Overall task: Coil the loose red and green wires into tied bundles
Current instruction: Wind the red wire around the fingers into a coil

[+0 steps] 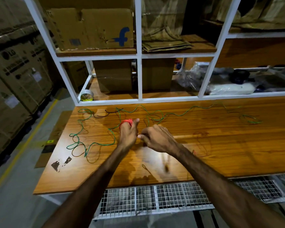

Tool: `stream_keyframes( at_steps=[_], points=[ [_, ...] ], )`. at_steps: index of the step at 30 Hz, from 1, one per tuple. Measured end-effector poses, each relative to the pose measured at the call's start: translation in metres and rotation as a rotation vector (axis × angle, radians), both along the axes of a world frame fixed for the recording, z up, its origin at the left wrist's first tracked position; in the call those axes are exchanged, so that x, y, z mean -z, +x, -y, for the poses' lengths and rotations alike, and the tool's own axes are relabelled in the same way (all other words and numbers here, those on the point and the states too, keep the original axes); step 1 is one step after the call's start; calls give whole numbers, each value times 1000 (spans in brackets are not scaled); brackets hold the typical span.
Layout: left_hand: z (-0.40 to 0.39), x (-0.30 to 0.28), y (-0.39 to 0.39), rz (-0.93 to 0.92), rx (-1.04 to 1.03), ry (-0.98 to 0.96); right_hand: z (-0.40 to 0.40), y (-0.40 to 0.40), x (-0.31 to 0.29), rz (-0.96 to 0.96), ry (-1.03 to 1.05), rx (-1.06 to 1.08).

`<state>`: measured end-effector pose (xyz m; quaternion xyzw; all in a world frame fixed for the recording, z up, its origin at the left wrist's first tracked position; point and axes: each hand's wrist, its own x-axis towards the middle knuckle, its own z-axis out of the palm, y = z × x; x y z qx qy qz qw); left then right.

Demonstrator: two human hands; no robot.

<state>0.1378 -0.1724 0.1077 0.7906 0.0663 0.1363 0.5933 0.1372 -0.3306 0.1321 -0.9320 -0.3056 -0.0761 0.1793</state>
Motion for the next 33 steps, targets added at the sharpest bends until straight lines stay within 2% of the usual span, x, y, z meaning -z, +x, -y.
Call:
stream_keyframes(
  at_steps=[7,10,12,16,20,22,24,26,30,33],
  points=[
    [1,3,-4,11,79,106,21,17,-17,-51,9,-80],
    [-3,11,1,-67,147,133,24,23,-27,-56,39,-119],
    [-6,11,5,-192,196,120,21,25,-31,-43,51,-153],
    [-5,2,2,-334,288,-7,19,27,-23,-57,81,-163],
    [-21,9,13,-375,207,-280,15,21,-14,-137,135,-164],
    [-24,12,12,-366,215,-281,12,20,-11,-147,148,-161],
    [-16,12,2,-355,322,-182,12,24,-12,-132,160,-143],
    [-8,13,-7,-385,446,-180,14,31,-14,-114,171,-129],
    [-6,12,-15,-520,735,-449,21,39,-9,-89,184,-78],
    [-10,-4,-19,-517,884,-660,20,38,-2,-78,273,-60]
  ],
)
